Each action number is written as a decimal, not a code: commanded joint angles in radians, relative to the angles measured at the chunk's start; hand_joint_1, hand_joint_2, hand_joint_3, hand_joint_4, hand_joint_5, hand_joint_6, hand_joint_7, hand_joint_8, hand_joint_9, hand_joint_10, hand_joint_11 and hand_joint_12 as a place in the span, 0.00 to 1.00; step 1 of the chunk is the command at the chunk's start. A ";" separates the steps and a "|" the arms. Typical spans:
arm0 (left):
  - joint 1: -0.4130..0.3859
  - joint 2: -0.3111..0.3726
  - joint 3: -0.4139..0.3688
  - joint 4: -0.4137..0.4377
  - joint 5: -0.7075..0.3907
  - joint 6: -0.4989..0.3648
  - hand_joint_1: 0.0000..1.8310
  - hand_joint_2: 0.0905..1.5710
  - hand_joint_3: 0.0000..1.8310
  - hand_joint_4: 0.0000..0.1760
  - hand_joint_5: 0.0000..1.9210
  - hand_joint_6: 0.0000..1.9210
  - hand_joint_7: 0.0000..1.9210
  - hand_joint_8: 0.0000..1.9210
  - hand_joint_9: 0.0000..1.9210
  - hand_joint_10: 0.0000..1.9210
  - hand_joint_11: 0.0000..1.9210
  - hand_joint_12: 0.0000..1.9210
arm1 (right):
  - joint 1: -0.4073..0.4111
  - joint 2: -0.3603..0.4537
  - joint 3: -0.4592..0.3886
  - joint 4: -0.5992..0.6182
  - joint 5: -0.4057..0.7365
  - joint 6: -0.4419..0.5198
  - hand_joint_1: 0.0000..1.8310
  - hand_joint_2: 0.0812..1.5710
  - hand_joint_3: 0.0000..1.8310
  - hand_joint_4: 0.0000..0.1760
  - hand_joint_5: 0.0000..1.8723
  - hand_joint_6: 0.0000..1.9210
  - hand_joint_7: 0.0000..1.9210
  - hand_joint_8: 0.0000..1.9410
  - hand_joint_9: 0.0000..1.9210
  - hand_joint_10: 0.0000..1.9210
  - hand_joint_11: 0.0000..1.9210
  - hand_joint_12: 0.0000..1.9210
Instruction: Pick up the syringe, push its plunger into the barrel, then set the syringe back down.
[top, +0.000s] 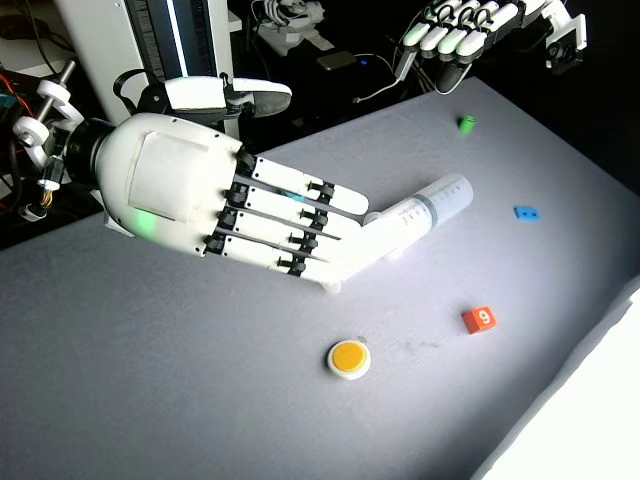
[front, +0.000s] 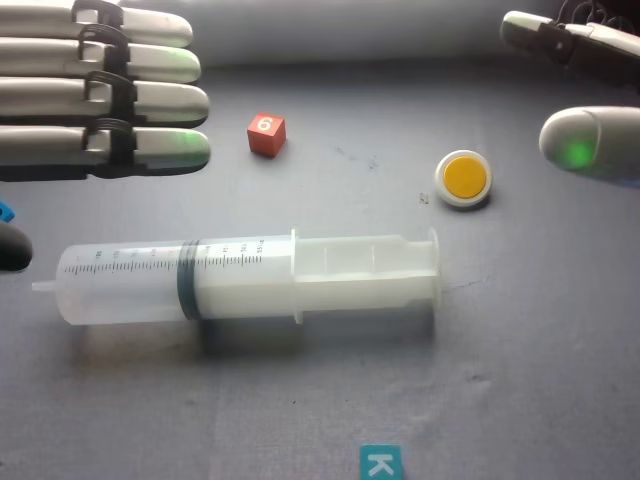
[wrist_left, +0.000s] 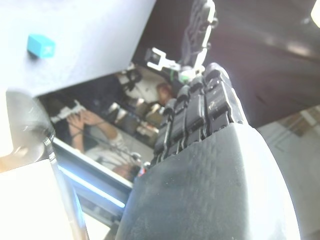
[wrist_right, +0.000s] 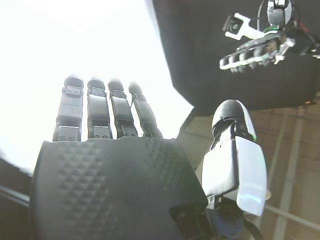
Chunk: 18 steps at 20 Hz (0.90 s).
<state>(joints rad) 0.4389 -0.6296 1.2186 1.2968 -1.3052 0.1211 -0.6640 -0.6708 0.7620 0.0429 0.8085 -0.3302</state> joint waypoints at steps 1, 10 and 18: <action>-0.006 0.003 -0.006 -0.101 -0.058 -0.006 0.64 0.57 0.01 0.00 0.00 0.00 0.00 0.00 0.00 0.00 0.01 0.01 | 0.011 0.000 -0.001 0.007 0.117 0.012 0.00 0.67 0.01 0.00 0.00 0.00 0.00 0.00 0.00 0.00 0.00 0.00; 0.048 0.080 -0.123 -0.173 0.311 0.004 0.68 0.58 0.01 0.00 0.00 0.00 0.00 0.00 0.00 0.00 0.00 0.00 | 0.028 -0.007 -0.001 0.054 0.121 0.011 0.00 0.68 0.01 0.00 0.00 0.00 0.00 0.00 0.00 0.00 0.00 0.00; 0.025 0.150 -0.327 -0.386 0.857 -0.033 0.65 0.59 0.01 0.00 0.00 0.00 0.00 0.00 0.00 0.00 0.00 0.00 | 0.029 -0.021 -0.001 0.076 0.127 0.095 0.00 0.69 0.01 0.00 0.00 0.00 0.00 0.00 0.00 0.00 0.00 0.00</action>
<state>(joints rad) 0.4759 -0.4820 0.8776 0.9421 -0.4217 0.0860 -0.6407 -0.6956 0.7620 0.1158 0.8059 -0.2455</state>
